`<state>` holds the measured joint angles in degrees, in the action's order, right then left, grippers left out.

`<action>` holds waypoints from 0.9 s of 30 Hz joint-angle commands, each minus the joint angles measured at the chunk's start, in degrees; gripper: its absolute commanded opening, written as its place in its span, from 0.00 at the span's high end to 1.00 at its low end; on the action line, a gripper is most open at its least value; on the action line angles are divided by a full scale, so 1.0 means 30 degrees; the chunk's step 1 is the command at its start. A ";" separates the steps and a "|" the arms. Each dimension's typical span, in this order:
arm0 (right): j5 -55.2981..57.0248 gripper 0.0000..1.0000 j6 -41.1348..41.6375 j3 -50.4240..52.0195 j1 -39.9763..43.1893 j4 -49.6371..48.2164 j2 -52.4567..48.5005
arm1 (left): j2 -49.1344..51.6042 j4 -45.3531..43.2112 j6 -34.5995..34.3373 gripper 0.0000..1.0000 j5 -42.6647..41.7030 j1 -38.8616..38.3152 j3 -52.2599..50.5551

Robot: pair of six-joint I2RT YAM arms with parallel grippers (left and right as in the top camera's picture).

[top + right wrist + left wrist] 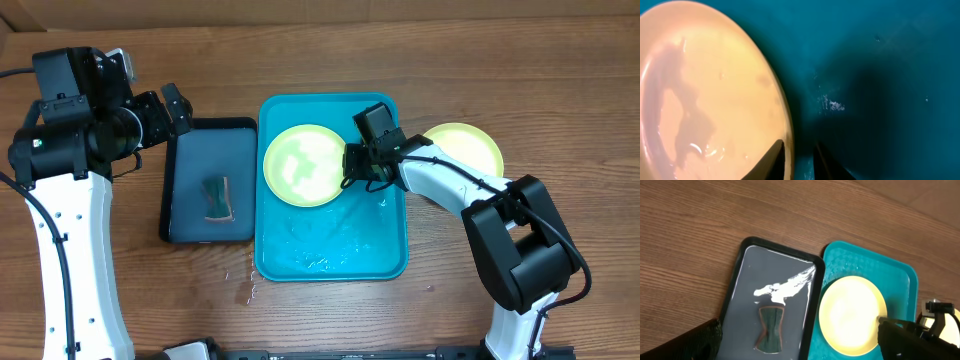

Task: Clean dirty plates on tray and stack at the side
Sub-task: 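Lift the yellow plate with the right gripper and tilt it over the black tray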

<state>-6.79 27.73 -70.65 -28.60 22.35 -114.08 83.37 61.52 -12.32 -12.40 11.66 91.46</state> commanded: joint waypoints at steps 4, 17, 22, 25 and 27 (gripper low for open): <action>-0.0765 0.84 0.0226 0.0029 -0.0095 0.0597 -0.0270 | 0.0066 -0.0007 -0.0189 0.00 -0.0240 -0.0015 0.0175; -0.0758 0.96 0.0350 -0.1333 0.0058 0.1508 0.0350 | 0.0066 -0.0007 -0.0189 0.00 -0.0240 -0.0015 0.0175; -0.0109 0.96 0.0335 -0.4036 0.0051 0.3912 0.0554 | 0.0066 -0.0007 -0.0189 0.00 -0.0240 -0.0015 0.0175; 0.1239 0.96 0.0328 -0.5821 -0.0058 0.5595 0.0554 | 0.0066 -0.0007 -0.0189 0.00 -0.0240 -0.0015 0.0175; 0.1967 0.96 0.0328 -0.6892 -0.0189 0.6375 0.0554 | 0.0066 -0.0007 -0.0189 0.00 -0.0240 -0.0015 0.0175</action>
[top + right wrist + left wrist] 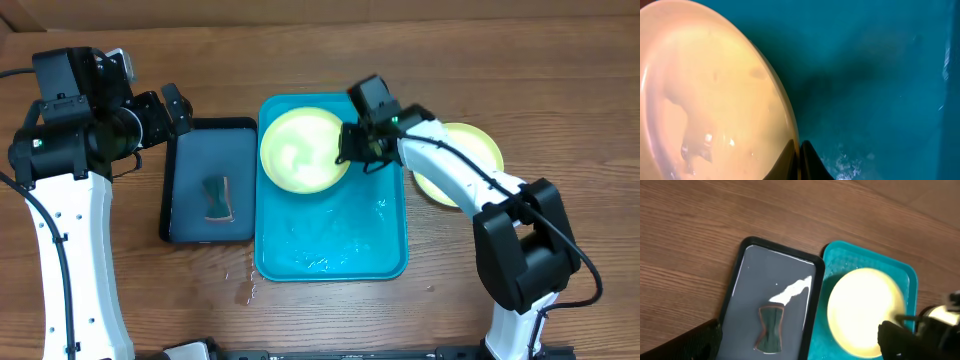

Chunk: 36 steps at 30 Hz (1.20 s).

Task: Clean dirty plates on tray and stack at the side
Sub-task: 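Lift the yellow plate with the right gripper and tilt it over the black tray, then hold the tilted yellow plate over the black tray to drain it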

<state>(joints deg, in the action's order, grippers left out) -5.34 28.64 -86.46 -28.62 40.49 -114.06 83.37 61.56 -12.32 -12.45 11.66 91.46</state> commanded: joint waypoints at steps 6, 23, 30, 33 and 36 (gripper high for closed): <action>0.3089 0.96 0.0036 -0.2623 -0.1100 -0.0066 0.0532 | 0.0066 -0.0022 -0.0189 0.00 -0.0226 -0.0015 0.0175; 0.8313 0.96 -0.1290 -0.2616 -0.5799 -0.4437 -0.0627 | 0.0066 -0.0022 -0.0189 0.00 -0.0226 -0.0015 0.0175; 1.0783 0.96 -0.5224 -0.2616 -0.7023 -0.7548 -0.0627 | 0.0066 -0.0022 -0.0189 0.00 -0.0226 -0.0015 0.0175; 1.1897 0.96 -0.7635 -0.2616 -0.7504 -0.9194 -0.0627 | 0.0066 -0.0022 -0.0189 0.00 -0.0226 -0.0015 0.0175; 1.2655 0.96 -0.9806 -0.2616 -0.7847 -1.1103 -0.0627 | 0.0066 -0.0022 -0.0189 0.00 -0.0226 -0.0015 0.0175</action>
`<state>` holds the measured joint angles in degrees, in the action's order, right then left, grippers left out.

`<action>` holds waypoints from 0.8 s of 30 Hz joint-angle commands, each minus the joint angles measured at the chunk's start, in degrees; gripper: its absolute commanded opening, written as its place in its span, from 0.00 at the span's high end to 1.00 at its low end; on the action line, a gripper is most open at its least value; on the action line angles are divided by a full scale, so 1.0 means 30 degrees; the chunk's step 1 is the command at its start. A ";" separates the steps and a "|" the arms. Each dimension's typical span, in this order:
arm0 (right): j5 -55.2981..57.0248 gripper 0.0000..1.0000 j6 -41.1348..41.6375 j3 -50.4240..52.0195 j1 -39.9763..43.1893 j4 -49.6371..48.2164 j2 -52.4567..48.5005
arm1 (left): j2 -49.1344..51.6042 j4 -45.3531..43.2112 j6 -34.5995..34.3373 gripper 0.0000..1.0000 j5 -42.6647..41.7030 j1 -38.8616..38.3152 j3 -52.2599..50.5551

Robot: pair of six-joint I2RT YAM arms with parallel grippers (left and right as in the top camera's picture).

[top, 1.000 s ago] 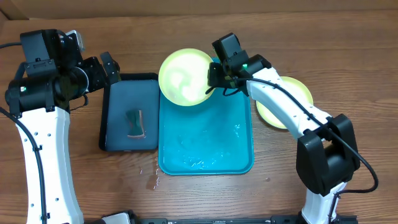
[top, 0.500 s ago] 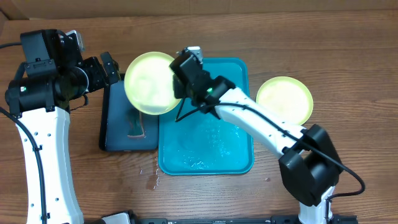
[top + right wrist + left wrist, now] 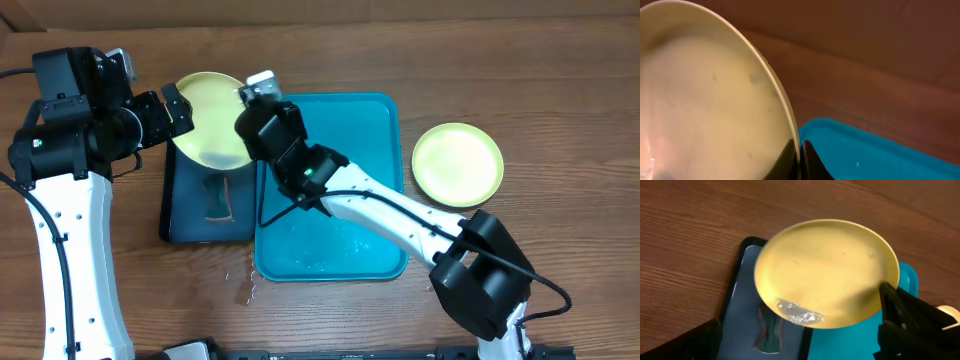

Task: Clean dirty plates on tray and stack at the side
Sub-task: 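Hold the tilted yellow plate over the black tray to drain it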

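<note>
My right gripper (image 3: 245, 108) is shut on the rim of a yellow-green plate (image 3: 208, 130) and holds it in the air over the far end of the black tray (image 3: 176, 205). In the right wrist view the fingertips (image 3: 800, 155) pinch the plate's edge (image 3: 705, 100). The left wrist view shows the plate (image 3: 825, 270) from above with a wet glint near its lower rim. A dark sponge (image 3: 217, 197) lies in the black tray. My left gripper (image 3: 178, 108) stands open just left of the plate, holding nothing. A second plate (image 3: 458, 163) lies on the table at the right.
The teal tray (image 3: 380, 115) sits in the middle with water pooled on its floor and no plate in it. My right arm (image 3: 380, 205) stretches across it from the front right. Water drops lie on the wood by the teal tray's near left corner (image 3: 245, 285).
My right gripper, still shut on the plate, has moved left from over the teal tray's far left corner to over the black tray's far end. The left arm has not moved.
The plate first lay in the teal tray with my right fingers open around its rim. Then the fingers were shut on the rim and the plate was raised off the tray. Now it hangs over the black tray, beside my left gripper.
</note>
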<state>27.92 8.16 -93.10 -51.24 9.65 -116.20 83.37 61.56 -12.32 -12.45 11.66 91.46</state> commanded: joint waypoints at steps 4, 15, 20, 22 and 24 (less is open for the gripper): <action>0.1843 0.96 -0.5654 -0.0401 -0.0495 -0.3344 0.0087 | 0.0066 -0.0022 -0.0189 0.00 -0.0226 -0.0015 0.0175; 0.1836 0.96 -1.0389 -0.0401 -0.0510 -0.7708 0.0102 | 0.0066 -0.0022 -0.0189 0.00 -0.0226 -0.0015 0.0175; 0.1829 0.96 -1.0382 -0.0401 -0.0510 -0.9114 0.0102 | 0.0066 -0.0022 -0.0189 0.00 -0.0226 -0.0015 0.0175; 0.1821 0.96 -1.0382 -0.0401 -0.0510 -0.9413 0.0102 | 0.0066 -0.0022 -0.0189 0.00 -0.0226 -0.0015 0.0175; 0.1821 0.96 -1.0382 -0.0401 -0.0510 -0.9602 0.0102 | 0.0066 -0.0022 -0.0189 0.00 -0.0226 -0.0015 0.0175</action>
